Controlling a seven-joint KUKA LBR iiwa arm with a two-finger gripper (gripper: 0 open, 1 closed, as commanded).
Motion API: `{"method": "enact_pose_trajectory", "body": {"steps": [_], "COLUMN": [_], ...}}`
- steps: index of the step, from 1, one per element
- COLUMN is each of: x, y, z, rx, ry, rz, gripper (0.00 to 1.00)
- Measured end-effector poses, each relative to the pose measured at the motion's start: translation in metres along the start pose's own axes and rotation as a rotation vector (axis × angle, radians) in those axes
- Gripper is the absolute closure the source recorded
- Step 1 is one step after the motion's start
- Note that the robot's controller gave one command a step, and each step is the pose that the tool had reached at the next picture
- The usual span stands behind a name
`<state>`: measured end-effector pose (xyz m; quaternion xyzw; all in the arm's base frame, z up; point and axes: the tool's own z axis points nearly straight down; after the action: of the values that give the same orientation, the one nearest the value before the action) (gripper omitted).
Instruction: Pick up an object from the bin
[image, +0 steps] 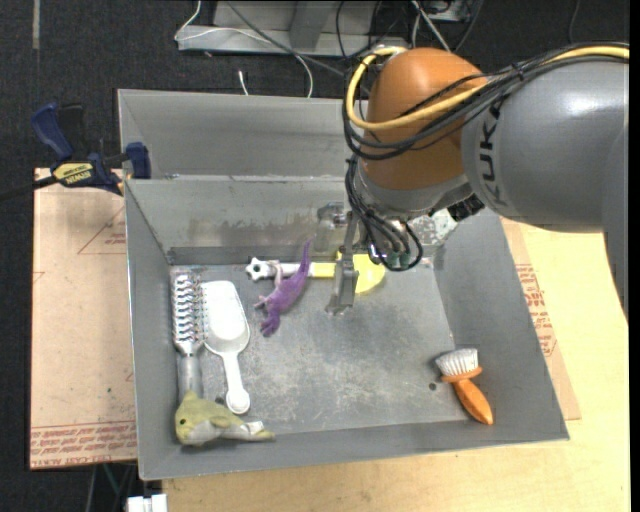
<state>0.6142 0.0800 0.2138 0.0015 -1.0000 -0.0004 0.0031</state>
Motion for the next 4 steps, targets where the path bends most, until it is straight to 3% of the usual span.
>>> {"method": "enact_pose_trajectory", "body": {"steps": [1, 2, 3, 4], "x": [-0.002, -0.023, -0.028, -0.037], "y": [-0.001, 0.006, 0.010, 0.022], "z": [-0.005, 0.090, 0.057, 0.104], "rx": [-0.001, 0.000, 0.001, -0.001], "ry": [-0.008, -0.010, -0.016, -0.008], "rz": [0.003, -0.277, -0.426, -0.529], "gripper": [0.00, 0.00, 0.00, 0.00]}}
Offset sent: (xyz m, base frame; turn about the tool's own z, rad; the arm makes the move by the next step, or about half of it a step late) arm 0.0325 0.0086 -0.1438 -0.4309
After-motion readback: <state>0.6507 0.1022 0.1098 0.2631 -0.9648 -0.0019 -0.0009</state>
